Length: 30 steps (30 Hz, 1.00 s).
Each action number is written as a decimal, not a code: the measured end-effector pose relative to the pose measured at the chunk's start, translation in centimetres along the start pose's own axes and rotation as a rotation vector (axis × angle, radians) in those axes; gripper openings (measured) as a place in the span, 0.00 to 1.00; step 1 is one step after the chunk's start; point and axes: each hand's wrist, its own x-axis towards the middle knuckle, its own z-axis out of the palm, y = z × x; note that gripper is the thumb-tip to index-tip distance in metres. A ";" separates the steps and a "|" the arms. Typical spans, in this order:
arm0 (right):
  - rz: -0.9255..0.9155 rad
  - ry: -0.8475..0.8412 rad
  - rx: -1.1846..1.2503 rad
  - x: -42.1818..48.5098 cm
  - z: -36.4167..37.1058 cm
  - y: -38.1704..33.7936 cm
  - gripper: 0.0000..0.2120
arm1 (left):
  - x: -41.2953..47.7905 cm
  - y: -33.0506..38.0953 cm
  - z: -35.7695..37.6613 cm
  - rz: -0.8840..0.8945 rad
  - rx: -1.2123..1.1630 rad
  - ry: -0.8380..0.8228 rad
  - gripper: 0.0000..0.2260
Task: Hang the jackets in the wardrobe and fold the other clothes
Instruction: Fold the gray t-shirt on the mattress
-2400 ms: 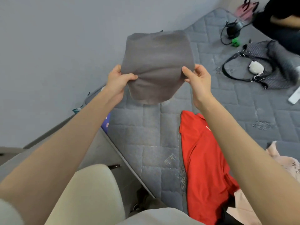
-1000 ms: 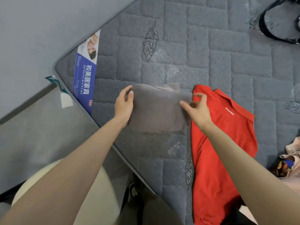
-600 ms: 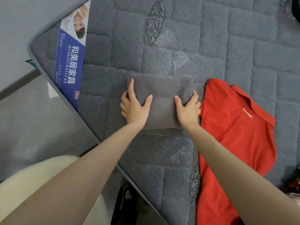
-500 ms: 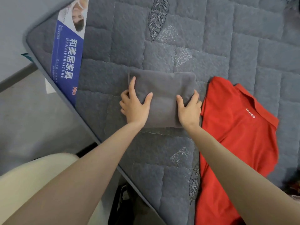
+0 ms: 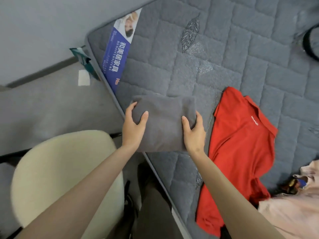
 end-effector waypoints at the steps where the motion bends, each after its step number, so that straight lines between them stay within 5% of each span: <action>1: -0.023 -0.017 0.010 -2.0 0.0 -0.5 0.24 | -1.5 -0.3 -1.8 -0.009 -0.022 0.014 0.21; 19: -0.516 -0.406 0.094 -35.3 2.6 -7.0 0.21 | -30.9 -5.8 -31.8 0.115 -0.238 0.381 0.22; 30: -0.723 -0.761 0.019 -46.0 -0.6 -6.9 0.21 | -47.2 -8.1 -34.1 0.067 -0.428 0.731 0.20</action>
